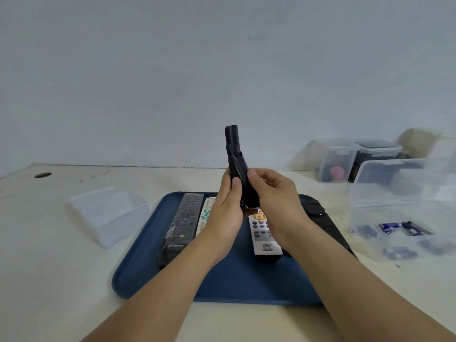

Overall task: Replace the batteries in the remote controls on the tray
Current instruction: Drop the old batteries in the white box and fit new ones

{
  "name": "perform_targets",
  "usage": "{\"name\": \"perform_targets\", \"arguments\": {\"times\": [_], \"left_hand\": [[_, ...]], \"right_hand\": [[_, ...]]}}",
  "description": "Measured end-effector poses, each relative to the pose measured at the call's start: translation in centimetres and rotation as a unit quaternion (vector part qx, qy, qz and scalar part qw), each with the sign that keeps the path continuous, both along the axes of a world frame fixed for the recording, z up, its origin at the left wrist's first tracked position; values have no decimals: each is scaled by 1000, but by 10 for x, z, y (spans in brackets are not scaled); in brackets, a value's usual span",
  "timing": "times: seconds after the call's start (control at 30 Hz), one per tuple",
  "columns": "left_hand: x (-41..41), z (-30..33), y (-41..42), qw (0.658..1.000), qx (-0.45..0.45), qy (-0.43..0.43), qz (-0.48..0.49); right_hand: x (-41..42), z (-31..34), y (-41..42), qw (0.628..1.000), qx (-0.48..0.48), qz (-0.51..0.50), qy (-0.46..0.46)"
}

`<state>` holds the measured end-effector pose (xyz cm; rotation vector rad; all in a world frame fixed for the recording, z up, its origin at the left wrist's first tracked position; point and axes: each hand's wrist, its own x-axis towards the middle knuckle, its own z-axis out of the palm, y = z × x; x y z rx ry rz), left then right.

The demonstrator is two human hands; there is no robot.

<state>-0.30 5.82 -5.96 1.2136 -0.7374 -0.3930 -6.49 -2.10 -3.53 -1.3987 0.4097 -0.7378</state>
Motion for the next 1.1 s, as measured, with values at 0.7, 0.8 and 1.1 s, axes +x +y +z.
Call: {"name": "perform_targets", "arguments": {"times": [0.7,0.8,1.1], "left_hand": [[11,-3,1,998,33,-46,-3],[8,1,1,999,16,-20,-29],[5,7,4,999,35,-8,-28]], "right_hand": [[1,3,-6,987,-157,34,-2],[-1,4,-6,991,-126,51,-13],[-6,9,-14,980,-189,61,7]]}}
